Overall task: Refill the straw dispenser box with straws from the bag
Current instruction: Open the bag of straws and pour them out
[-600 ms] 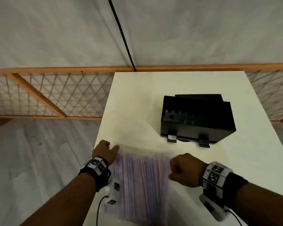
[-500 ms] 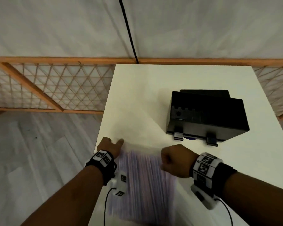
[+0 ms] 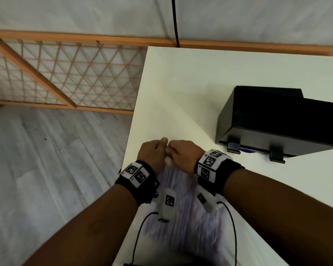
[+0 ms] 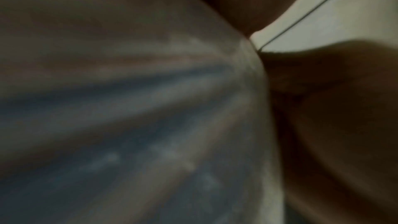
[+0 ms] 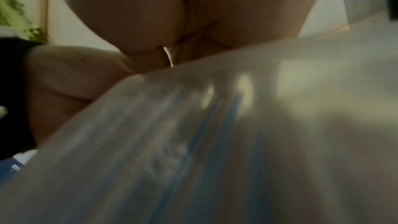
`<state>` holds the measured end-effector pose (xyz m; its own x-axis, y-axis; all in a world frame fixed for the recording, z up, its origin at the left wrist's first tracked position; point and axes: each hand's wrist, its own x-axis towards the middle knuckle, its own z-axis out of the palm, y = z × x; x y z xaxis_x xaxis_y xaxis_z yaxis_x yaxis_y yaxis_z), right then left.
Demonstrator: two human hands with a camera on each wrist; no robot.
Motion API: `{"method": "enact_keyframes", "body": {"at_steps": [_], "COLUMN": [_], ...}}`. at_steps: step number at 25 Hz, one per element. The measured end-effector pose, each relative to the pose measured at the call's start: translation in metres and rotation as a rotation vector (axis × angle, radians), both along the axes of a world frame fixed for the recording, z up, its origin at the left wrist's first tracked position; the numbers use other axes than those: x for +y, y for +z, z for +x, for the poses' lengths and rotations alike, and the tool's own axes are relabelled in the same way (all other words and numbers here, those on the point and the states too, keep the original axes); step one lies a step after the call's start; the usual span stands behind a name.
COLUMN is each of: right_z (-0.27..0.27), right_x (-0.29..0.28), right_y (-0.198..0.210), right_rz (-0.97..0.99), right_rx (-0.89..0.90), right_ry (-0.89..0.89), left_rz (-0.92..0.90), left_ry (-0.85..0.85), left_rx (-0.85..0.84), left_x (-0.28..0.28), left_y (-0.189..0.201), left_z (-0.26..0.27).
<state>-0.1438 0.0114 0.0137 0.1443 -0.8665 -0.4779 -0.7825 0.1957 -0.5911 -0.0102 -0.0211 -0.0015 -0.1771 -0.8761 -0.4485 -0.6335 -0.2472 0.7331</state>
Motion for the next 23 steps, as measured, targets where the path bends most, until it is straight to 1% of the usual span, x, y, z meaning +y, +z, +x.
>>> {"method": "enact_keyframes", "body": {"at_steps": [1, 3, 4, 5, 6, 8, 9, 10, 11, 12, 13, 14, 15, 17, 19, 21, 23], "right_z": [-0.003, -0.021, -0.032, -0.043, -0.051, -0.057, -0.057, -0.057, -0.056, -0.057, -0.059, -0.061, -0.064, -0.075, -0.095, -0.114, -0.129], "right_x": [0.0, 0.008, 0.015, 0.023, 0.03, 0.037, 0.037, 0.035, 0.033, 0.032, 0.031, 0.032, 0.034, 0.042, 0.053, 0.066, 0.076], "right_y": [0.004, 0.011, 0.012, 0.014, 0.017, 0.025, 0.03, 0.036, 0.043, 0.049, 0.053, 0.056, 0.06, 0.068, 0.075, 0.082, 0.087], "right_rz": [-0.03, -0.027, -0.009, -0.002, -0.001, -0.036, -0.069, -0.099, -0.129, -0.151, -0.165, -0.177, -0.19, -0.245, -0.314, -0.33, -0.288], "right_rx": [-0.02, -0.017, -0.005, 0.017, 0.042, 0.042, 0.031, 0.023, 0.029, 0.043, 0.044, 0.037, 0.029, 0.028, 0.066, 0.126, 0.105], "right_ry": [0.033, 0.097, 0.125, 0.151, 0.159, 0.156, 0.153, 0.156, 0.173, 0.187, 0.187, 0.175, 0.158, 0.148, 0.184, 0.188, 0.08], "left_rz": [-0.037, -0.078, -0.085, -0.092, -0.101, -0.137, -0.184, -0.244, -0.287, -0.297, -0.253, -0.217, -0.218, -0.297, -0.359, -0.384, -0.407], "left_ry": [0.049, 0.189, 0.222, 0.217, 0.176, 0.05, -0.075, -0.257, -0.452, -0.607, -0.698, -0.735, -0.735, -0.688, -0.621, -0.568, -0.52], "left_rx": [-0.004, 0.006, 0.001, 0.0, -0.002, 0.078, 0.112, 0.093, -0.003, -0.112, -0.189, -0.209, -0.178, -0.103, -0.036, -0.029, -0.035], "left_x": [0.0, -0.003, -0.003, -0.002, 0.001, 0.01, 0.013, 0.013, 0.01, 0.008, 0.005, 0.003, 0.001, -0.001, -0.001, -0.002, -0.004], "left_y": [0.006, 0.013, 0.014, 0.017, 0.018, 0.028, 0.035, 0.042, 0.049, 0.056, 0.065, 0.072, 0.075, 0.077, 0.075, 0.077, 0.081], "left_z": [0.003, 0.008, 0.011, 0.011, 0.009, 0.002, -0.002, -0.006, -0.012, -0.017, -0.021, -0.024, -0.024, -0.019, -0.009, -0.005, -0.005]}}
